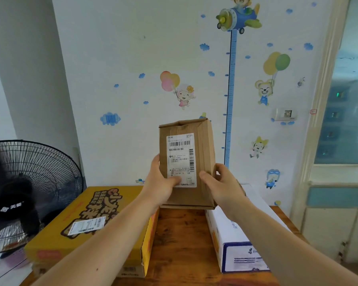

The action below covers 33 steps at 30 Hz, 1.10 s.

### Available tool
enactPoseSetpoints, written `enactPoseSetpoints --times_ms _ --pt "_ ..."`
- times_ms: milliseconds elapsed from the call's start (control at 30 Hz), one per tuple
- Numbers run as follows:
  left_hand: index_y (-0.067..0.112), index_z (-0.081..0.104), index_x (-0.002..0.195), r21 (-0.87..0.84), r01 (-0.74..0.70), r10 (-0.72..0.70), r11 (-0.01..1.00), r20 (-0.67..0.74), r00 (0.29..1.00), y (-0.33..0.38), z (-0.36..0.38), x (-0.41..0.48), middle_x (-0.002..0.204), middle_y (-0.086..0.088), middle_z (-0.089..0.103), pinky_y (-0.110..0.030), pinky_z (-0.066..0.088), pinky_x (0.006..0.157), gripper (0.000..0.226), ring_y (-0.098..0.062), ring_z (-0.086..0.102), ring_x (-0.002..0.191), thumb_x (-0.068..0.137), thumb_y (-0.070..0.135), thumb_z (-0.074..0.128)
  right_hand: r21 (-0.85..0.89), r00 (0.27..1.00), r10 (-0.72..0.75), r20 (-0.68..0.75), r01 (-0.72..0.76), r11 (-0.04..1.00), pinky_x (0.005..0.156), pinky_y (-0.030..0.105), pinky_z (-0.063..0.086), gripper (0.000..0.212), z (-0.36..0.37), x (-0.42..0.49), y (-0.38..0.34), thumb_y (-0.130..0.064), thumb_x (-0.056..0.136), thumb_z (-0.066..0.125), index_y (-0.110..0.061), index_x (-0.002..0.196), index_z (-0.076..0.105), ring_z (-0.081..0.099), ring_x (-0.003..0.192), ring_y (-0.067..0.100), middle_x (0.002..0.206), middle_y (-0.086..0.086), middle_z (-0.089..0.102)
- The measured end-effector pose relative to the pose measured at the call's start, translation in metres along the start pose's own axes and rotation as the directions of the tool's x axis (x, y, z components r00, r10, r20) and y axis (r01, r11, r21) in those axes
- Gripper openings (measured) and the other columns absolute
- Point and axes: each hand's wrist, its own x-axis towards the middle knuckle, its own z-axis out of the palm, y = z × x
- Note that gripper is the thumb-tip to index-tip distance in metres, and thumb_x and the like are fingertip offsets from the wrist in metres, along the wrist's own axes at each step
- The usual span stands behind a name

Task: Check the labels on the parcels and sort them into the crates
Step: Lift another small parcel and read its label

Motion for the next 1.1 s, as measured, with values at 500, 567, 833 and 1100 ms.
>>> enactPoseSetpoints --times_ms 500,567,833,1100 --pt "0.036 0.052 0.138 -0.101 0.075 -0.056 0.992 0.174 0.983 0.008 0.021 -0.015 0.129 0.01 0.062 -0.03 0.052 0.094 0.037 -0.005 0.06 0.112 0.102 0.04 0.046 0.085 0.99 0.039 0.133 -0.05 0.995 0.09 0.037 0.057 0.02 0.012 -0.01 -0.002 -0.04 0.104 0.04 -0.052 0.107 0.057 0.066 0.102 0.01 0.106 -0.012 0.068" --pt "0.032 0.058 0.133 -0.132 0.061 -0.035 0.989 0.197 0.98 0.008 0.023 -0.016 0.12 0.004 0.069 -0.031 0.054 0.09 0.033 -0.009 0.066 0.106 0.102 0.036 0.046 0.098 0.991 0.018 0.136 -0.032 0.995 0.09 0.039 0.057 0.019 0.013 -0.009 0.0 -0.039 0.104 0.043 -0.049 0.111 0.058 0.067 0.099 0.009 0.101 -0.012 0.07" --pt "0.049 0.061 0.125 -0.045 0.014 -0.005 0.999 0.207 0.978 0.004 0.026 -0.021 0.112 0.013 0.071 -0.042 0.053 0.097 0.042 -0.009 0.066 0.106 0.084 0.05 0.048 0.046 0.995 -0.012 0.097 0.008 0.999 0.084 0.041 0.059 0.022 0.015 -0.011 0.0 -0.029 0.105 0.043 -0.044 0.115 0.054 0.067 0.097 0.011 0.106 -0.007 0.068" --pt "0.043 0.07 0.107 -0.109 0.042 -0.025 0.993 0.157 0.987 0.003 0.025 -0.02 0.104 0.003 0.074 -0.05 0.051 0.097 0.031 -0.018 0.068 0.103 0.102 0.029 0.042 -0.072 0.99 -0.078 0.121 0.087 0.994 0.096 0.043 0.054 0.035 0.018 -0.012 0.003 -0.049 0.096 0.048 -0.05 0.131 0.049 0.063 0.109 0.008 0.115 -0.015 0.067"
